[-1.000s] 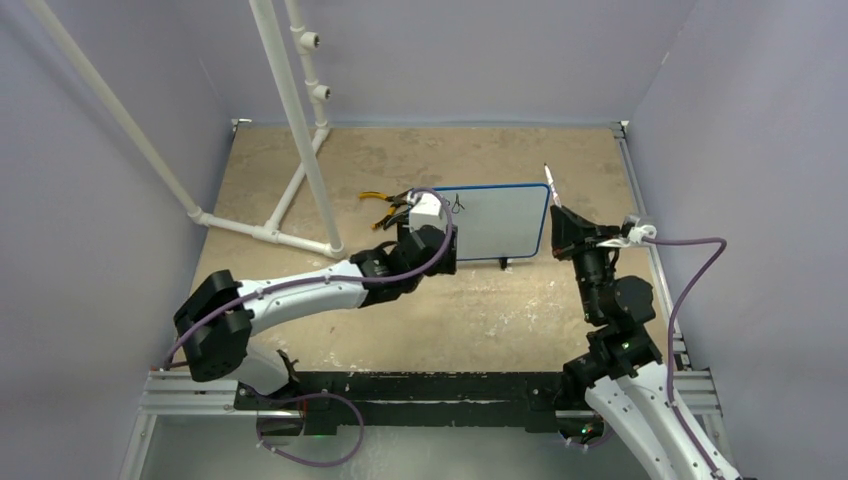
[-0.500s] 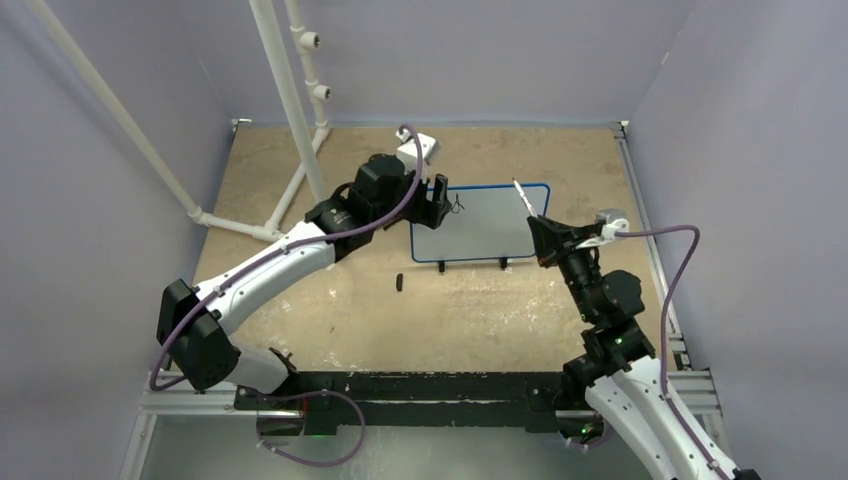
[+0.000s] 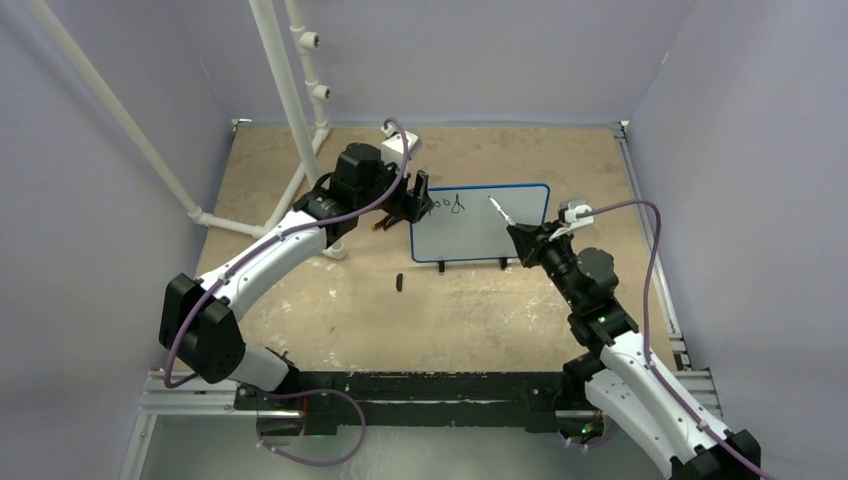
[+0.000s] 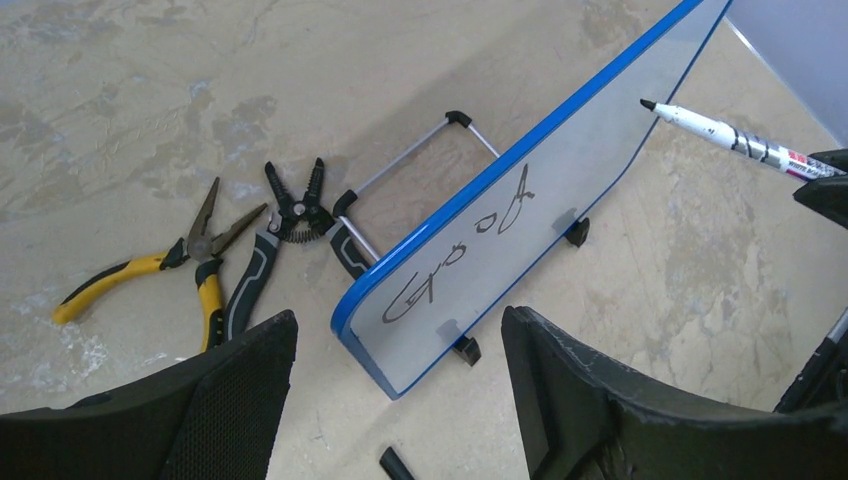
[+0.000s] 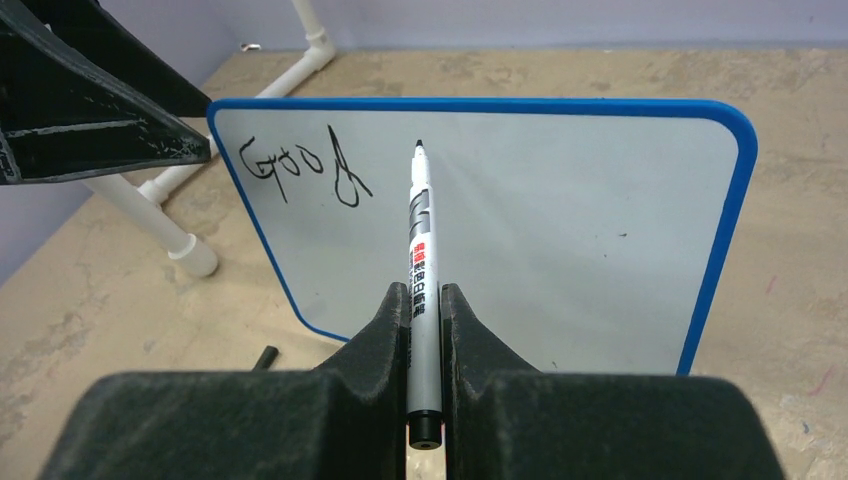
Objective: Write a sentence on the whiteboard
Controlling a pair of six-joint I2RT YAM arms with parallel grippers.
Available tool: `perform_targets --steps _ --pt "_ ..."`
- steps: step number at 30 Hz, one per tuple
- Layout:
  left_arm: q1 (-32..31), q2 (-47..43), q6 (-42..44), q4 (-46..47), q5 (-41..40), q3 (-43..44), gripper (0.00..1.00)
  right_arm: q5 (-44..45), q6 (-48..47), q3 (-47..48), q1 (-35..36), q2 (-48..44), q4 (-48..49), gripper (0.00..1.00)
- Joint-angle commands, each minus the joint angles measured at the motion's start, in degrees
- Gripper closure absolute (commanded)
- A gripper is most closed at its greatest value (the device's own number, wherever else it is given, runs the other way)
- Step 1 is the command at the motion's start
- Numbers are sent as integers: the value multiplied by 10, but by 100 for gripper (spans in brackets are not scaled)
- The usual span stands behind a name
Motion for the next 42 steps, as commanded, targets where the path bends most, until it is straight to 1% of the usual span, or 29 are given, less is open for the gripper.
perform_targets --steps 1,5,9,13,15,17,21,28,36,42 --pt "8 17 26 7 -5 -7 26 -5 -12 13 1 9 14 100" --pt "8 31 24 2 -28 -9 27 -1 -10 15 1 20 6 100" --pt "8 38 16 12 -22 -12 28 -1 -11 18 1 31 10 100" --pt "8 45 13 19 -4 -13 33 1 -13 20 0 41 13 100" --pt "8 46 12 21 0 -14 40 4 -14 20 1 43 16 100" --pt "8 49 10 22 2 -13 44 3 -15 22 1 49 16 100" --pt "8 50 10 25 11 -14 49 3 -17 23 1 54 22 100" --pt "8 50 12 26 17 -15 55 14 -15 26 2 60 16 100" --pt "8 51 14 28 11 -18 62 31 3 26 1 49 -14 100" --pt "8 54 17 26 1 -20 65 36 16 22 2 48 -32 100"
